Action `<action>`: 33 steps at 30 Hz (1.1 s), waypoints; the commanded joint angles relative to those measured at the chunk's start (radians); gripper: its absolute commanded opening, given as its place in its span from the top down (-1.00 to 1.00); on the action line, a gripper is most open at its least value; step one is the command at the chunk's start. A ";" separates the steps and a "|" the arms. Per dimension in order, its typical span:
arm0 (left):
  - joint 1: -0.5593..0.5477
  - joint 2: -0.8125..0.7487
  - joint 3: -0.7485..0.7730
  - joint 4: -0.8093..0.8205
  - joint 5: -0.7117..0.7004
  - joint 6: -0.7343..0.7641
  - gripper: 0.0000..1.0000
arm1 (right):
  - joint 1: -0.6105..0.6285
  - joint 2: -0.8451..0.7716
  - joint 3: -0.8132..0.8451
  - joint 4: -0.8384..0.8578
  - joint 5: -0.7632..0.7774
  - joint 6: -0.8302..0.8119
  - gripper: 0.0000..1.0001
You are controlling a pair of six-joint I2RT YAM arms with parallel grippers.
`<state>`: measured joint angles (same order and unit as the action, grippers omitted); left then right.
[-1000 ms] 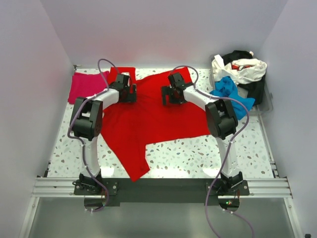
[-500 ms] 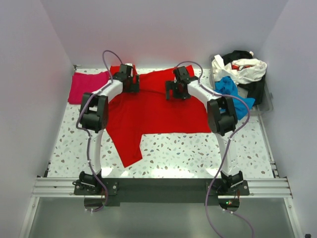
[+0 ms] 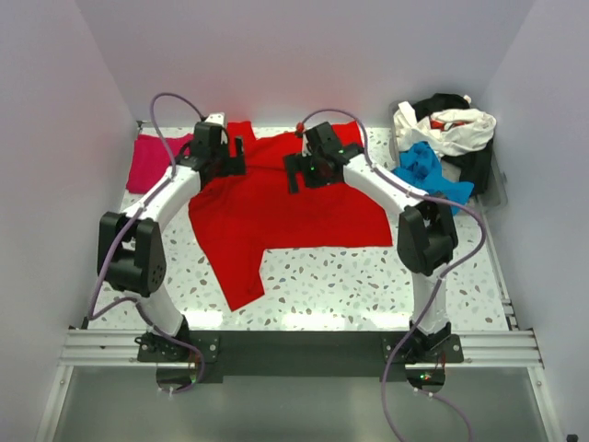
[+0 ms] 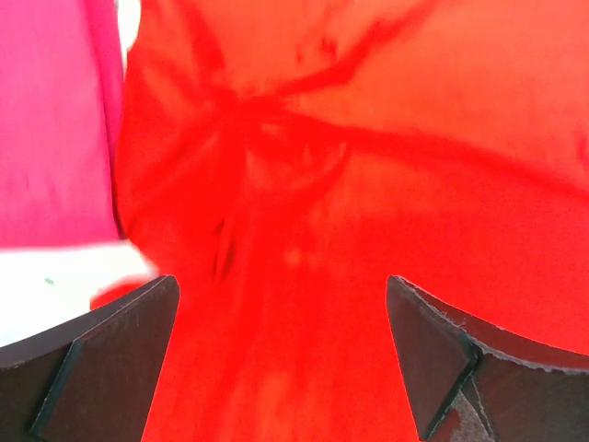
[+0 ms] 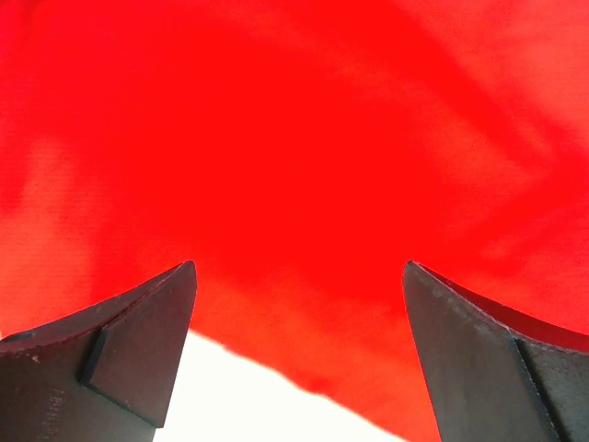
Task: Fold and stack the t-shirts
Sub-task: Flatten the tshirt out
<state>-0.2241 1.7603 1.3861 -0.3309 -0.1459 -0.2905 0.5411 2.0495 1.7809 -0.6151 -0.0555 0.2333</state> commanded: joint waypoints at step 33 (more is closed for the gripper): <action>-0.009 0.060 -0.369 0.084 -0.006 -0.088 -1.00 | 0.433 -0.209 -0.373 0.092 0.201 0.175 -0.42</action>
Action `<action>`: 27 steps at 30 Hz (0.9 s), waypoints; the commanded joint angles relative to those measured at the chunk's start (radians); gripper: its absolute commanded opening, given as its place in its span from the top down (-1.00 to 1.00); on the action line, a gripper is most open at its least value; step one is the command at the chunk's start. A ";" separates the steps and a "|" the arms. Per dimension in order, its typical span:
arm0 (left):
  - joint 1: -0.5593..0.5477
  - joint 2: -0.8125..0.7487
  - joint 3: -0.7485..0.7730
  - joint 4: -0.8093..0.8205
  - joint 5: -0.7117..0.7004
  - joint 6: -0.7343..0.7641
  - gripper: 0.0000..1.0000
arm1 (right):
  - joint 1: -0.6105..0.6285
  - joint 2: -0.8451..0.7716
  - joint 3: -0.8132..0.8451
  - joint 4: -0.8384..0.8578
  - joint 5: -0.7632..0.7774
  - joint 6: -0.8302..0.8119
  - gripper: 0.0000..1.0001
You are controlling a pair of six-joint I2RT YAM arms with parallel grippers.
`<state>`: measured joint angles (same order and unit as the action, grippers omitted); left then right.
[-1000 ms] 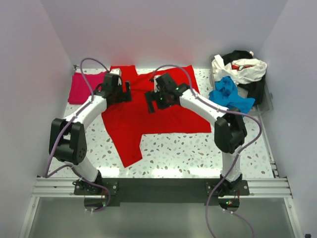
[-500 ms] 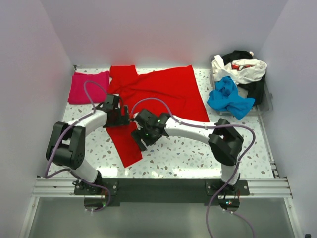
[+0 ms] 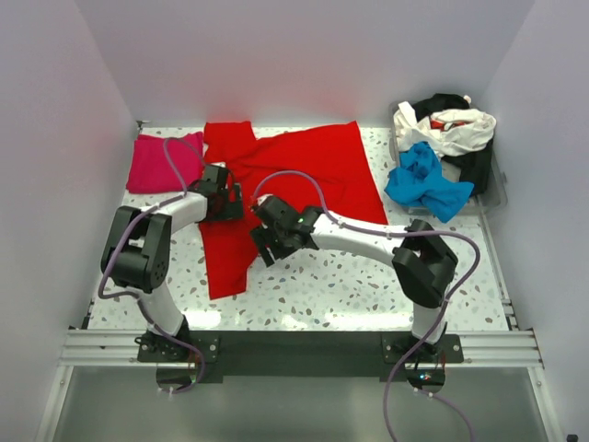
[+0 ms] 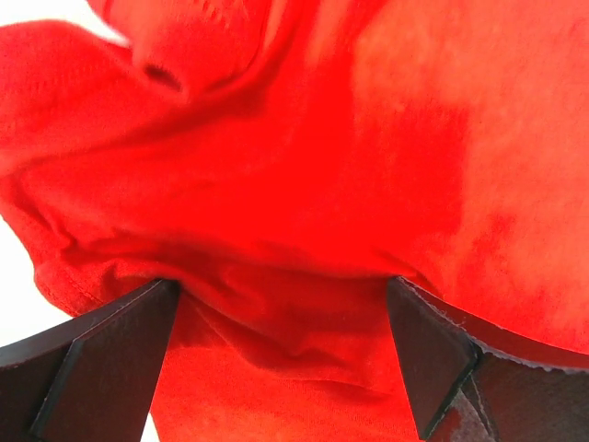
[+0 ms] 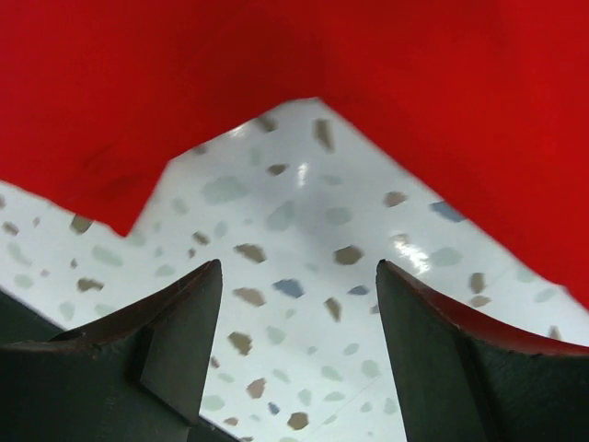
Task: Fold and stack the t-shirts
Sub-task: Flatten the tshirt out
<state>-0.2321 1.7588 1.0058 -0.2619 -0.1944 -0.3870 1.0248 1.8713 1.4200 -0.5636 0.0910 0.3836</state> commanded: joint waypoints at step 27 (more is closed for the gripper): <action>0.010 0.379 0.462 -0.085 -0.008 0.125 -1.00 | -0.439 0.351 0.250 0.059 0.036 -0.011 -0.37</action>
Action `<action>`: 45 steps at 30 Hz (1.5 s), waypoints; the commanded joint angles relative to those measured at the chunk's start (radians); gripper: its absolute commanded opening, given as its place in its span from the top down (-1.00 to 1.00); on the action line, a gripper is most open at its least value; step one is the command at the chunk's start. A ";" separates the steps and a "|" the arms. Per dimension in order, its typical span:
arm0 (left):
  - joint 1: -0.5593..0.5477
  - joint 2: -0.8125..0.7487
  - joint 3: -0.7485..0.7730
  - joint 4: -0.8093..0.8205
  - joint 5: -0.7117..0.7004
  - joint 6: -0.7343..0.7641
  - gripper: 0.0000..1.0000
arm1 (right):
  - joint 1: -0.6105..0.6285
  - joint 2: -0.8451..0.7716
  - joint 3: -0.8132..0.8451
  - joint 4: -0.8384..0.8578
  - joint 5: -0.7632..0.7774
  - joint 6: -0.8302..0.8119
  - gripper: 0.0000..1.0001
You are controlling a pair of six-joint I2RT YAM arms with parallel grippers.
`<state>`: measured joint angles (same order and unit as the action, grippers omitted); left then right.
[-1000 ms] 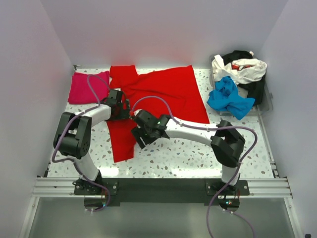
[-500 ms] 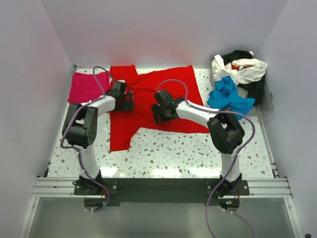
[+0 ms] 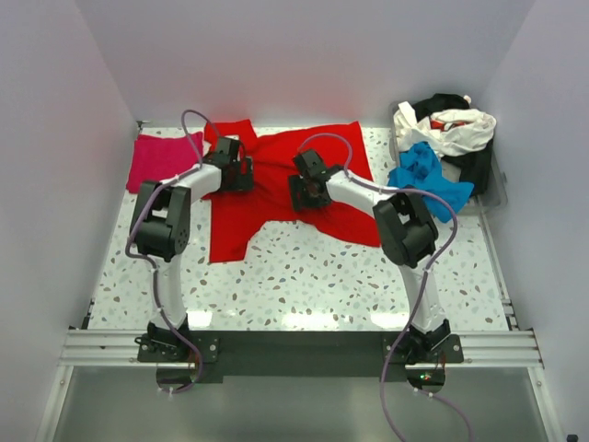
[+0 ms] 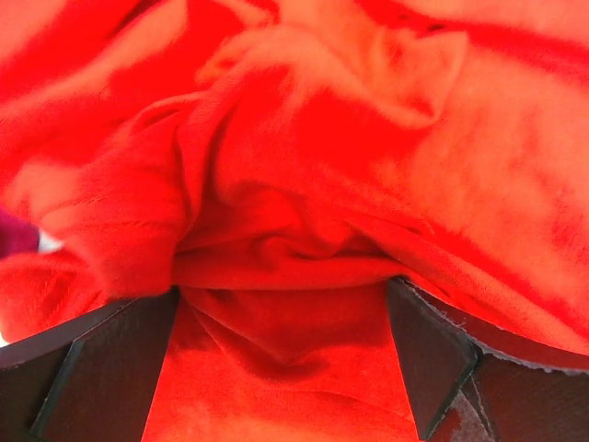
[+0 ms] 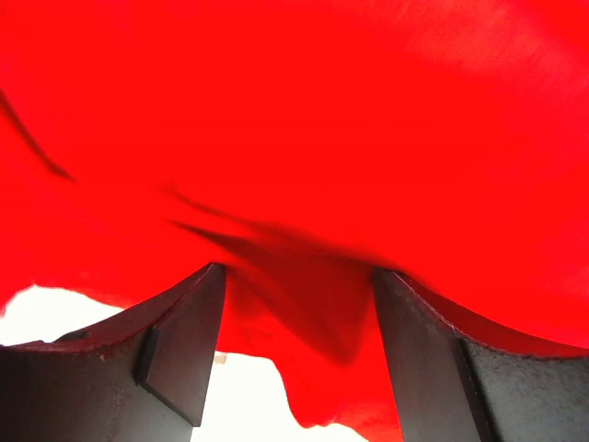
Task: Fold and stack the t-shirts
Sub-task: Flatten the tshirt out
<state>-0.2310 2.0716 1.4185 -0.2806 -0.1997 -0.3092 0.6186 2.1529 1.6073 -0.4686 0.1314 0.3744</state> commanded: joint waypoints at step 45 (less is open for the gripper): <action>0.116 -0.832 -0.756 -0.123 -0.030 -0.312 -1.00 | 0.303 0.071 0.256 -0.100 -0.257 0.035 -0.28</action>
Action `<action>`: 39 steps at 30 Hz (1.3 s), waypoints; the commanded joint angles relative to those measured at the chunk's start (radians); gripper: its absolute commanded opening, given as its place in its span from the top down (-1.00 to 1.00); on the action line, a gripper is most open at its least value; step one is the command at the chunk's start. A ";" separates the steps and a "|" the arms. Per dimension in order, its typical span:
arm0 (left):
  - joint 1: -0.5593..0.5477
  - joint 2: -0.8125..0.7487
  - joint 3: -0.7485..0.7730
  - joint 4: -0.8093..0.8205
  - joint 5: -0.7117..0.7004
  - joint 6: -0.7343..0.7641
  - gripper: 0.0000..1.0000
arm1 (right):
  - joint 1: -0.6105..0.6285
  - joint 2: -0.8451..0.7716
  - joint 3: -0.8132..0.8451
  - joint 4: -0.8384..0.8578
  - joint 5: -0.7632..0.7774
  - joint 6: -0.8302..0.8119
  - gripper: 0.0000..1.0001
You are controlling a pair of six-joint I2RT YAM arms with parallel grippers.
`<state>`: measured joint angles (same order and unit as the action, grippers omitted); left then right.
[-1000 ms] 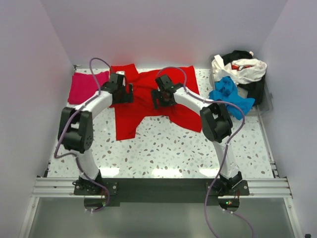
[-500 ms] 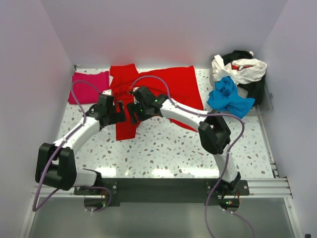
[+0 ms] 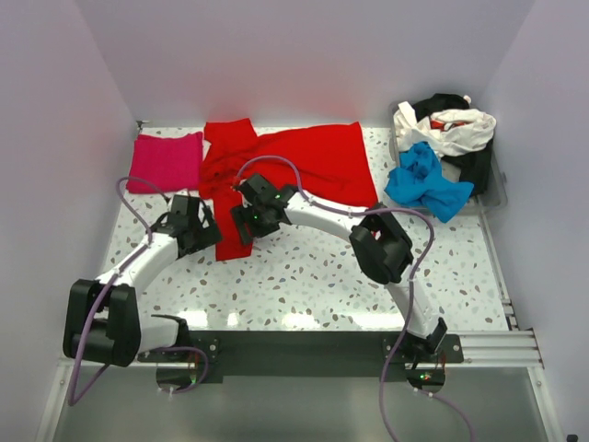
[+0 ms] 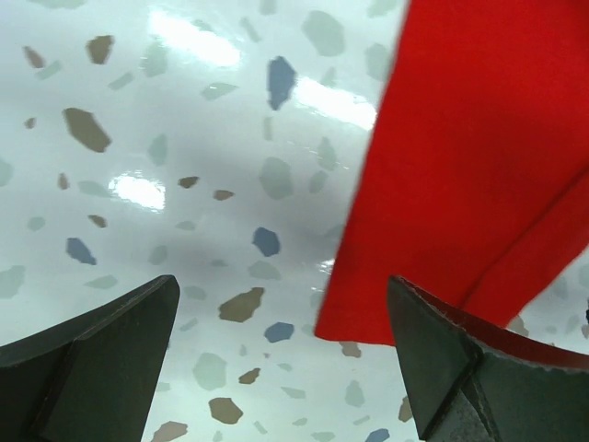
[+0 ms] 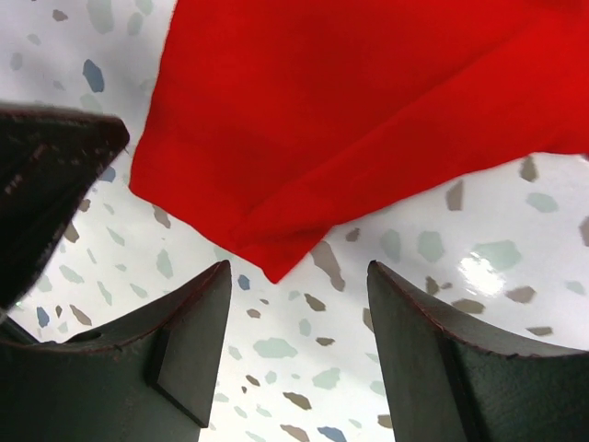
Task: Fold and stack the t-shirts
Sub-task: Flatten the tshirt out
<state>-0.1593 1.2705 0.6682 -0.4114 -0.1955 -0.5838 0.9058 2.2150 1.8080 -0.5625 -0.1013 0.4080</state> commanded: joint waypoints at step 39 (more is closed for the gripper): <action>0.147 -0.105 -0.036 0.005 0.123 0.071 -0.71 | 0.024 0.014 0.121 -0.139 0.068 0.006 1.00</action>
<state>-0.0143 1.2011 0.6403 -0.4129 -0.1051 -0.5388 0.9512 2.3554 1.9724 -0.6834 -0.0578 0.3901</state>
